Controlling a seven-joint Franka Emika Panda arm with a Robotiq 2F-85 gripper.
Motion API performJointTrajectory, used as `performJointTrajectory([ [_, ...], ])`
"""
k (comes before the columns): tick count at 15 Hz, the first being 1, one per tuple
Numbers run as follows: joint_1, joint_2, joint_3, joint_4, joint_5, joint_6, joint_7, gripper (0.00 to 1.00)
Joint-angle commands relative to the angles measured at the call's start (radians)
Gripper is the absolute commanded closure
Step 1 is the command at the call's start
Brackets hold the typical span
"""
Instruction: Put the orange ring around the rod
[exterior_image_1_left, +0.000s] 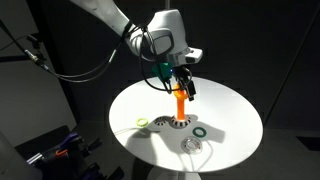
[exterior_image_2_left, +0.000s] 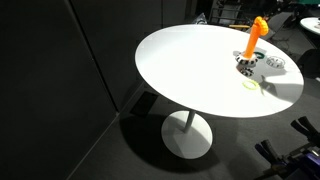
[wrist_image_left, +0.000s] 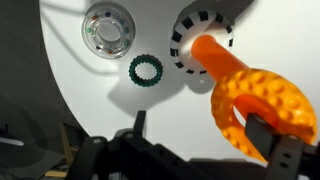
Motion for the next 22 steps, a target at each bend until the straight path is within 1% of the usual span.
performJointTrajectory([
  [1,-0.003,-0.024,0.0,0.002,0.017,-0.024,-0.008,0.0],
  [14,-0.009,-0.094,0.013,-0.022,0.055,-0.027,-0.033,0.0],
  [22,-0.012,-0.097,0.033,-0.009,0.125,-0.027,-0.053,0.0],
])
